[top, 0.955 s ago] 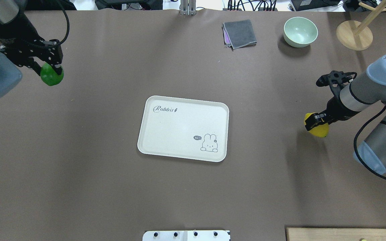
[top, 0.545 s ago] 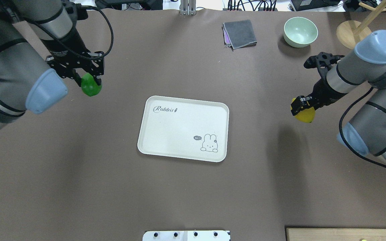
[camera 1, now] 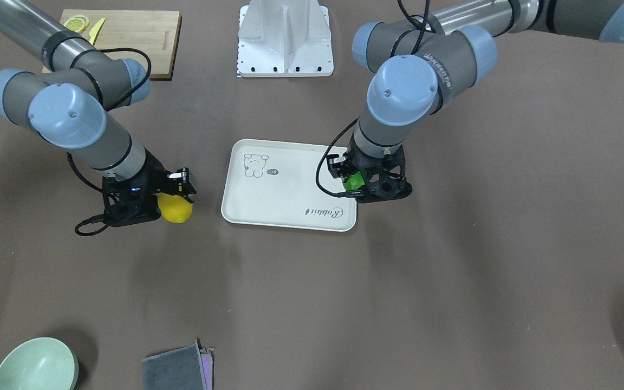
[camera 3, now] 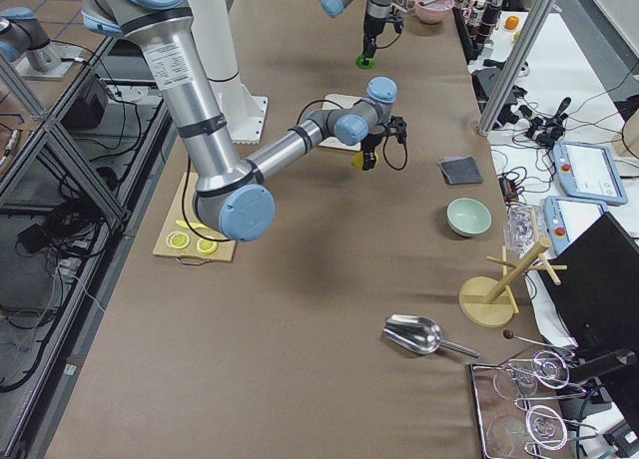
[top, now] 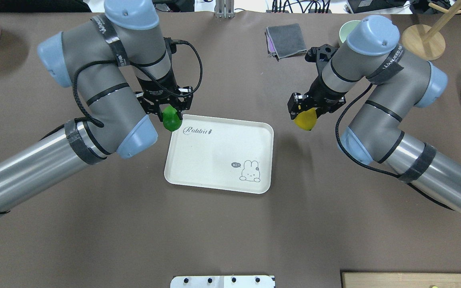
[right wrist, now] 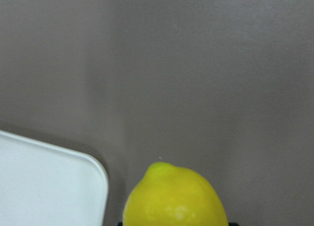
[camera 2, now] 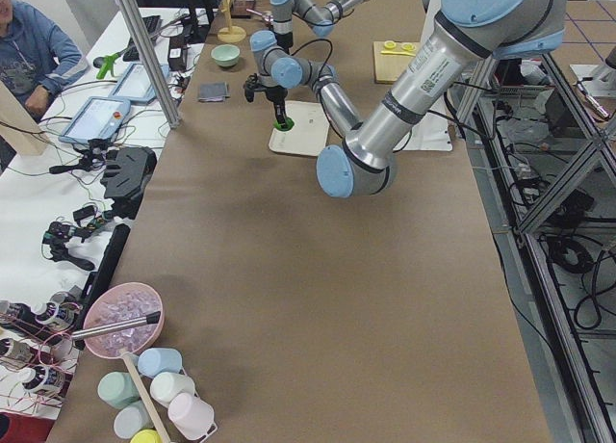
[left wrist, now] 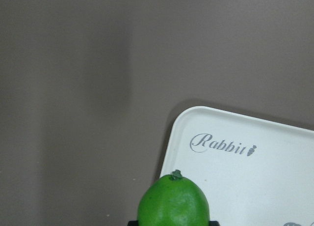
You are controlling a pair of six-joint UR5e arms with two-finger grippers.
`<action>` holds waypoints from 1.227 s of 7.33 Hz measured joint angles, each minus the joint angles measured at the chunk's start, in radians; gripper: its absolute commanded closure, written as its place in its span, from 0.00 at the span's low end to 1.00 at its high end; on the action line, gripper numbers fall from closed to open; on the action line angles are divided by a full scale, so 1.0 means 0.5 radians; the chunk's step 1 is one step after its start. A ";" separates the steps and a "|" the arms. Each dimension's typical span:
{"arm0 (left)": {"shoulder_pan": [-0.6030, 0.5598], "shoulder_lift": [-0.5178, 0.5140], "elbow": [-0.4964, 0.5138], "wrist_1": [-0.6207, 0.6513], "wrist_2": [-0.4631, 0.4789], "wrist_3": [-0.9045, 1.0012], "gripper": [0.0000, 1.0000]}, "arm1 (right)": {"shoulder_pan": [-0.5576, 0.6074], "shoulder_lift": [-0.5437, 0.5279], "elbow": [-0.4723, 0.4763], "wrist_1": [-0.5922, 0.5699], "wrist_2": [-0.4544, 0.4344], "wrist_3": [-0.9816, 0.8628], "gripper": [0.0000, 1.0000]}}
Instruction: Place all lemons on tray
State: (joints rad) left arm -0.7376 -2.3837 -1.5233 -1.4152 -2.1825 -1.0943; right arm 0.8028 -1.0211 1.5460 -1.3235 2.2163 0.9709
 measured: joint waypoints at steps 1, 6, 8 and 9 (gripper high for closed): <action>0.050 -0.010 0.068 -0.083 0.042 -0.049 1.00 | -0.023 0.056 -0.066 0.075 -0.004 0.110 1.00; 0.234 0.047 0.190 -0.344 0.228 -0.196 0.02 | -0.213 0.209 -0.133 0.139 0.003 0.506 1.00; 0.239 0.056 0.180 -0.357 0.234 -0.203 0.02 | -0.236 0.219 -0.134 0.142 0.015 0.586 1.00; 0.227 0.060 0.161 -0.352 0.229 -0.201 0.02 | -0.242 0.229 -0.135 0.143 0.019 0.617 1.00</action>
State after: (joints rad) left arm -0.6241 -2.3538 -1.4428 -1.5910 -2.0679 -1.1947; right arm 0.6817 -0.9064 1.4787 -1.2520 2.2258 1.2796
